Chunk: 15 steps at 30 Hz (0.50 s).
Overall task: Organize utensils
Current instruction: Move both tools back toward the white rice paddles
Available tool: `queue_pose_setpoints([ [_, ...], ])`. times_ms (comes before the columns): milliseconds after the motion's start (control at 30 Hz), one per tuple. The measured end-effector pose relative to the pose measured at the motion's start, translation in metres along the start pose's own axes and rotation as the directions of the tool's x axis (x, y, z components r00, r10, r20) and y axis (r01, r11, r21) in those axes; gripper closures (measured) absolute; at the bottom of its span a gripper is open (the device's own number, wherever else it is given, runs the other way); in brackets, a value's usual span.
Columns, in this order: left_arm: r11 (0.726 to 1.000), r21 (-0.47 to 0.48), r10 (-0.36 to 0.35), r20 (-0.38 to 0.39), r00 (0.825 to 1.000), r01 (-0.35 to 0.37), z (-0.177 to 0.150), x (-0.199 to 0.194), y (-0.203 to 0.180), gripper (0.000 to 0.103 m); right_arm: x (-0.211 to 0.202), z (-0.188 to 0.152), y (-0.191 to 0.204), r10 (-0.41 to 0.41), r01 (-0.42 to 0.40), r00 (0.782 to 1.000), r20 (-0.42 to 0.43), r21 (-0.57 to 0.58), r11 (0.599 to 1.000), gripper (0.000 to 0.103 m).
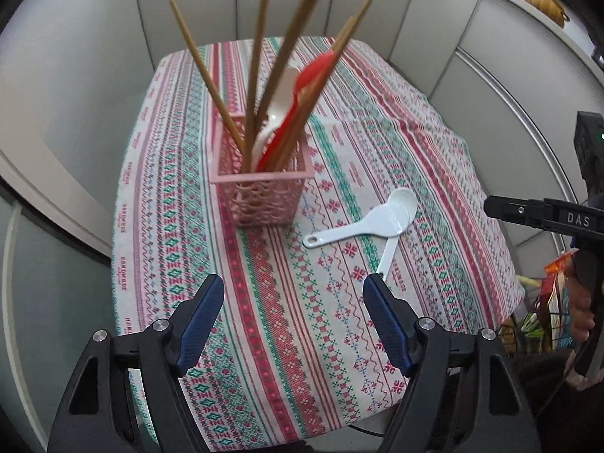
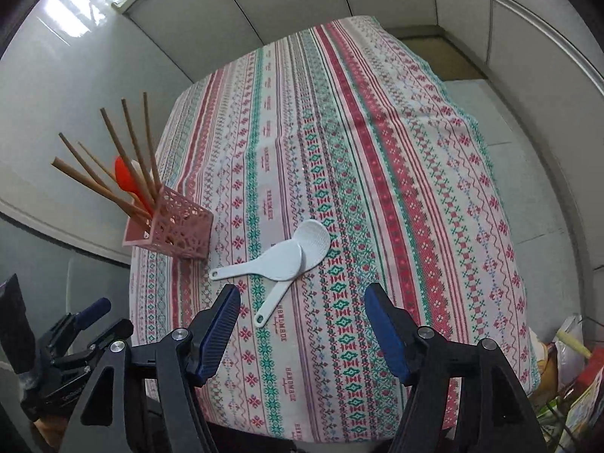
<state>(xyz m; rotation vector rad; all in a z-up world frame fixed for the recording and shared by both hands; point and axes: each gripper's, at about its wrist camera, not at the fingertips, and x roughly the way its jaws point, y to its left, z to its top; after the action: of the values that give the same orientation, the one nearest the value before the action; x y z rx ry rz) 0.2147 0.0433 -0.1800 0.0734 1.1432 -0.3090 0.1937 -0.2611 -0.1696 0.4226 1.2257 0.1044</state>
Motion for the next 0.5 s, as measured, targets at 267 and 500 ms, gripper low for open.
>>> queue_pose_setpoints([
  [267, 0.998, 0.042, 0.042, -0.057, 0.997, -0.039, -0.004, 0.032, -0.012, 0.024, 0.042, 0.002, -0.012, 0.073, -0.068, 0.993, -0.096, 0.051, 0.996, 0.038],
  [500, 0.995, 0.082, 0.062, -0.089, 0.994, -0.054, -0.003, 0.052, -0.018, 0.024, 0.072, 0.011, -0.011, 0.150, -0.138, 0.979, -0.140, 0.086, 0.987, 0.059],
])
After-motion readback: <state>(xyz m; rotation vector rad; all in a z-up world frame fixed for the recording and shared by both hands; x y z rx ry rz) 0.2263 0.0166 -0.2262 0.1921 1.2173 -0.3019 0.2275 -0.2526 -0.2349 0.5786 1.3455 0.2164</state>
